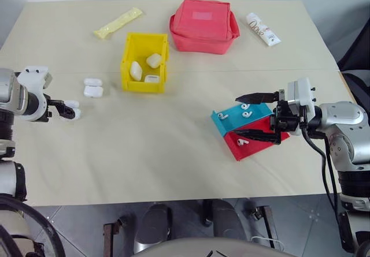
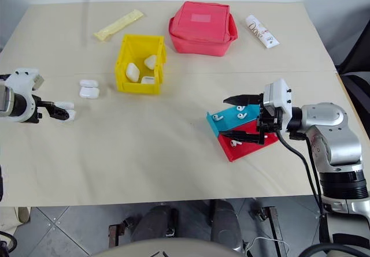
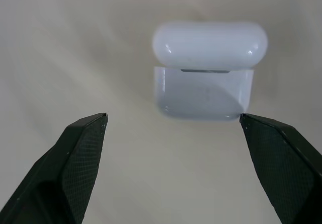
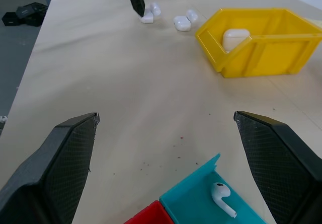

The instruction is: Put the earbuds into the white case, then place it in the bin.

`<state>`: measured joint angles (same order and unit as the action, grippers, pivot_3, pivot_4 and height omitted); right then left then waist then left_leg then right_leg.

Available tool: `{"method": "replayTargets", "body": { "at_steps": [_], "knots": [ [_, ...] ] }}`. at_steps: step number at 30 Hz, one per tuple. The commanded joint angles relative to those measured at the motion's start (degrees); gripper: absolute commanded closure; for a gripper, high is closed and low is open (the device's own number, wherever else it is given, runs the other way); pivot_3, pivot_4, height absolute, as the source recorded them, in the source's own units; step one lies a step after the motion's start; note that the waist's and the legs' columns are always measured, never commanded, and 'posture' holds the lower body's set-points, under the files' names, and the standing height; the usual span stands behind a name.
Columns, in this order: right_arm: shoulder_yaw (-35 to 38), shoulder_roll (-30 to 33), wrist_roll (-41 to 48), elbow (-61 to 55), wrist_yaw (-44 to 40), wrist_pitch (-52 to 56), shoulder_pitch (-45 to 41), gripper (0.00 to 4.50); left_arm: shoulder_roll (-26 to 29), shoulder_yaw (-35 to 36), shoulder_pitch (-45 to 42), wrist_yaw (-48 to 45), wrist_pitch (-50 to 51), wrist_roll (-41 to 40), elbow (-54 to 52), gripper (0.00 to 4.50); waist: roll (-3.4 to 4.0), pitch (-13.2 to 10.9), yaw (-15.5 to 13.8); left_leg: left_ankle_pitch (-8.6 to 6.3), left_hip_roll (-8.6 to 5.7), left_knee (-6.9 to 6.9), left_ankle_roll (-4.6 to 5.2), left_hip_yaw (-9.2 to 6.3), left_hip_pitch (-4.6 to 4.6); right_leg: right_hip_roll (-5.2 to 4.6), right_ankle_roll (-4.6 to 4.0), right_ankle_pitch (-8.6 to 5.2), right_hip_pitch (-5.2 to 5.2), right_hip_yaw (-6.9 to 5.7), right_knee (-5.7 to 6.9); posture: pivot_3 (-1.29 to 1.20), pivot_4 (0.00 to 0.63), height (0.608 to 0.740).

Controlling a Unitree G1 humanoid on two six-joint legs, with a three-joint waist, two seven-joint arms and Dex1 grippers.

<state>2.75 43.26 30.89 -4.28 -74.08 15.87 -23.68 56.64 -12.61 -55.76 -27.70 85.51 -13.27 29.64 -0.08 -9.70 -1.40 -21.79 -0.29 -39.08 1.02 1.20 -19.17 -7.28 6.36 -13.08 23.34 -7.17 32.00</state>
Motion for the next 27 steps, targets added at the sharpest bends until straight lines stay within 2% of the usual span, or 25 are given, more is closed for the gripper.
{"method": "replayTargets", "body": {
  "at_steps": [1, 9, 22, 25, 27],
  "knots": [
    [1.71, 0.33, 0.50, -2.50, 0.50, -0.86, 0.36, 0.00, 0.00, -0.27, -2.21, -0.76, -1.72, 1.97, 2.58, 0.03, -0.07, 0.01, 0.08, 0.00, 0.00, 0.00, 0.00, 0.00, -0.01, 0.00, 0.00, 0.00, 0.00, 0.01, 0.00, 0.00, 0.150, 0.740],
    [1.95, 0.75, 0.71, -3.84, 1.18, -0.53, 1.67, 0.00, -2.79, -0.14, -3.58, -2.46, -8.08, 4.09, 9.32, 0.03, -0.10, 0.01, 0.03, 0.04, -0.01, 0.00, -0.03, 0.20, 0.00, 0.00, 0.01, 0.00, 0.01, 0.01, 0.02, 0.00, 0.150, 0.740],
    [2.35, 2.15, 0.59, -4.69, 2.04, 0.18, 2.54, 0.00, -4.74, -2.29, -4.00, -5.24, -4.58, 7.13, 12.72, 0.03, -0.11, 0.03, 0.05, 0.05, -0.01, 0.00, 0.00, 0.62, 0.08, -0.01, 0.02, 0.01, 0.01, 0.11, 0.07, 0.00, 0.150, 0.740],
    [2.33, 2.34, 0.47, -4.65, 2.30, 0.24, 2.50, 0.00, -4.86, -2.78, -3.69, -5.46, -3.22, 7.68, 12.71, 0.62, -0.10, 0.03, 0.07, 0.05, 0.00, 0.00, 0.00, 0.64, 0.10, -0.01, 0.02, 0.01, 0.01, 0.13, 0.08, 0.00, 0.150, 0.740],
    [2.35, 2.48, 0.35, -4.60, 2.48, 0.24, 2.48, 0.00, -5.03, -2.30, -3.59, -4.96, -2.85, 8.03, 13.16, 1.23, -0.10, 0.03, 0.10, 0.05, 0.00, 0.00, 0.00, 0.67, 0.13, -0.01, 0.02, 0.01, 0.01, 0.17, 0.09, 0.00, 0.150, 0.740]
  ]
}}
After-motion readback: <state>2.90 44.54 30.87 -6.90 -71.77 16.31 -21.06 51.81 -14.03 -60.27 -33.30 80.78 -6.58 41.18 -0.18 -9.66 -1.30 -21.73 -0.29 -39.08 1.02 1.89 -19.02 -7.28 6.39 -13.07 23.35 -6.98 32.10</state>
